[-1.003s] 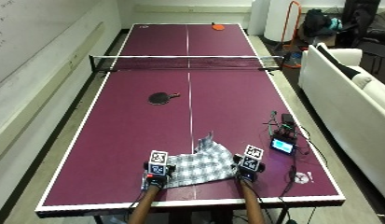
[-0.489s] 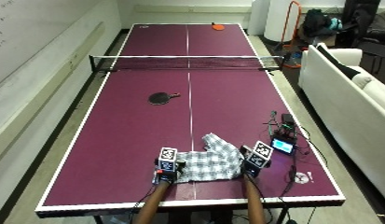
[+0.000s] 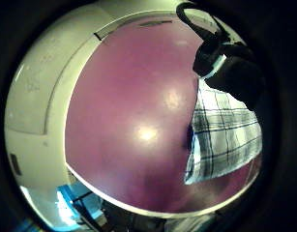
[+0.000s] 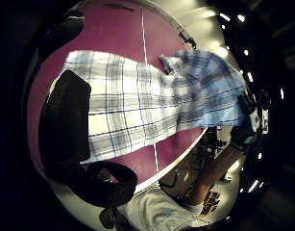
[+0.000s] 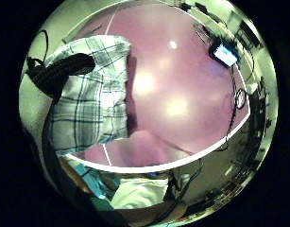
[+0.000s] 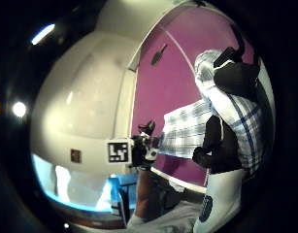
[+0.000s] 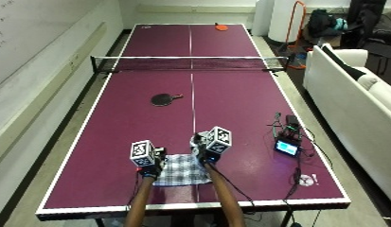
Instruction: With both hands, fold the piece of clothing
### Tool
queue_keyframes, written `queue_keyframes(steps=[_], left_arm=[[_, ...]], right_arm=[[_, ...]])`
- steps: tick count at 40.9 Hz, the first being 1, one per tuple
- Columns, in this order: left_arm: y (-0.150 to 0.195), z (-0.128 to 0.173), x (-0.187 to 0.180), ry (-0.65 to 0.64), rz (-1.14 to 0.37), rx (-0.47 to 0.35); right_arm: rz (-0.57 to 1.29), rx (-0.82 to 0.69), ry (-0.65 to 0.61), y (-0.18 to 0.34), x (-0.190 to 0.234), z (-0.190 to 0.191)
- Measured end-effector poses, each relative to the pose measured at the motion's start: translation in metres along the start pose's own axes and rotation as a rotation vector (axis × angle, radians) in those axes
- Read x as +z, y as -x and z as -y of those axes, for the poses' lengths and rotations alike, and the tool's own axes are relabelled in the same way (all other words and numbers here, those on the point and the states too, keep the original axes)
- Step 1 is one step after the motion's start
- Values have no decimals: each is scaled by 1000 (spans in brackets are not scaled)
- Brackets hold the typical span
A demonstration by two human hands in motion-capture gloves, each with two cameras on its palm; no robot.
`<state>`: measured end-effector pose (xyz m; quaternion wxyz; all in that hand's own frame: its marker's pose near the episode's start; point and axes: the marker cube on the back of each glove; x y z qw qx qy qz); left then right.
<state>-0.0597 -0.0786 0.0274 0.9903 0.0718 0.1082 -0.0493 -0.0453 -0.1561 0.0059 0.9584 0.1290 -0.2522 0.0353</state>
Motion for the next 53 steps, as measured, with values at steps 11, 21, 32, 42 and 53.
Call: queue_keyframes(steps=[11,21,32,42,53], left_arm=[[55,-7,-5,-13,-65,-96],[59,-7,3,4,-77,-95],[23,0,6,-15,-34,-9],[-5,-1,7,13,107,71],[-27,-9,-7,17,152,101]], right_arm=[[-31,-139,287,137,36,-100],[27,-212,505,140,58,-122],[-300,-293,234,58,-20,-75],[-662,-161,151,-36,-59,-39],[-603,-31,151,-60,-113,-65]])
